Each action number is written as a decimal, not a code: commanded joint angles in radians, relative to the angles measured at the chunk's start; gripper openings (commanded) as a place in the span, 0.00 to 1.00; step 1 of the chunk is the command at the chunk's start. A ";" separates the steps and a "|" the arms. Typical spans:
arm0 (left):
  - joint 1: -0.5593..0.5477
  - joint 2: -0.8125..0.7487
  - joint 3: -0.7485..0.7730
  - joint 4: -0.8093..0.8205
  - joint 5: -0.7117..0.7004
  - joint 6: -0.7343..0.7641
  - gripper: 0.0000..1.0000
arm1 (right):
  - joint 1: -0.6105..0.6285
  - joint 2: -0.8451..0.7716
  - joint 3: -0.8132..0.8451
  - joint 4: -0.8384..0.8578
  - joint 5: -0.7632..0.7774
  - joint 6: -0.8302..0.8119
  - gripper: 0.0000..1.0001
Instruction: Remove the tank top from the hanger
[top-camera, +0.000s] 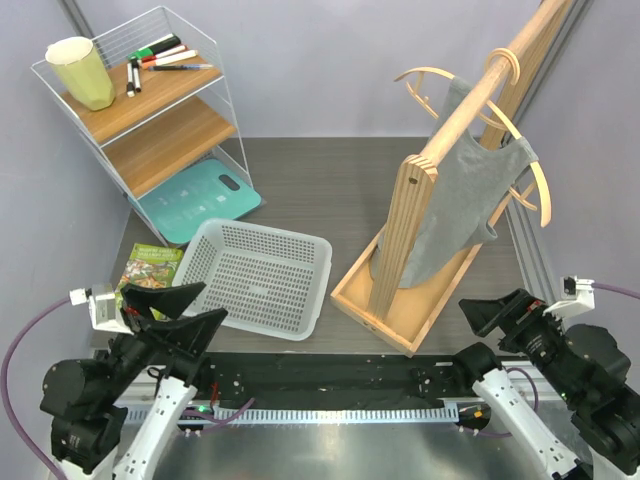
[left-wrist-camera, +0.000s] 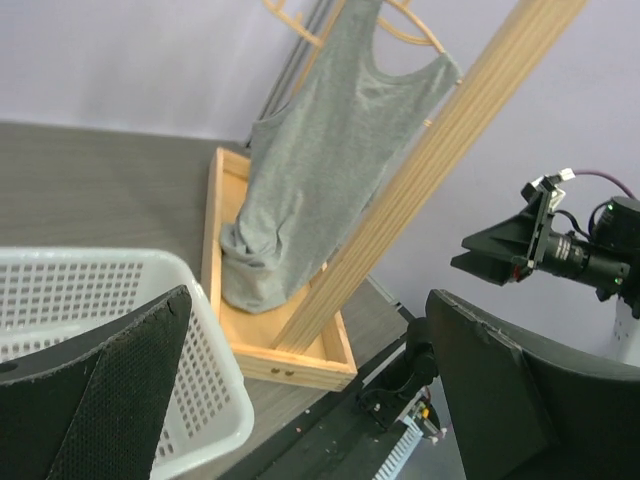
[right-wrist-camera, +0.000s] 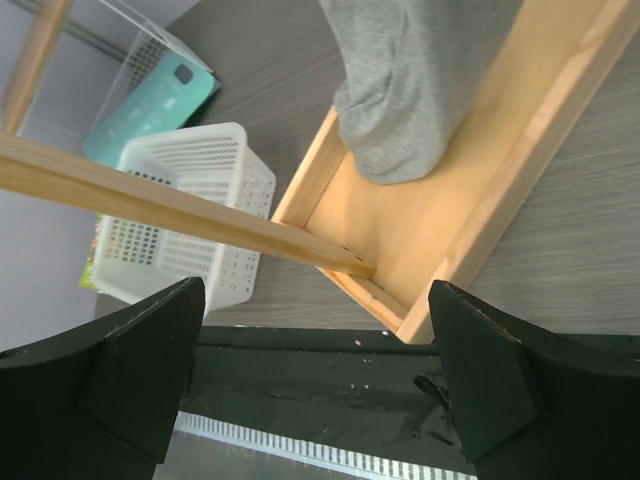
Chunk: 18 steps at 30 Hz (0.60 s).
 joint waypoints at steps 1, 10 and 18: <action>0.003 0.114 0.088 -0.208 -0.078 -0.052 1.00 | -0.006 0.034 0.035 -0.075 0.089 -0.039 1.00; 0.003 0.300 0.203 -0.391 0.115 -0.020 1.00 | -0.006 -0.035 0.156 -0.002 0.178 -0.074 1.00; 0.003 0.237 0.067 -0.186 0.201 -0.146 1.00 | 0.025 0.103 0.216 -0.039 0.257 -0.197 1.00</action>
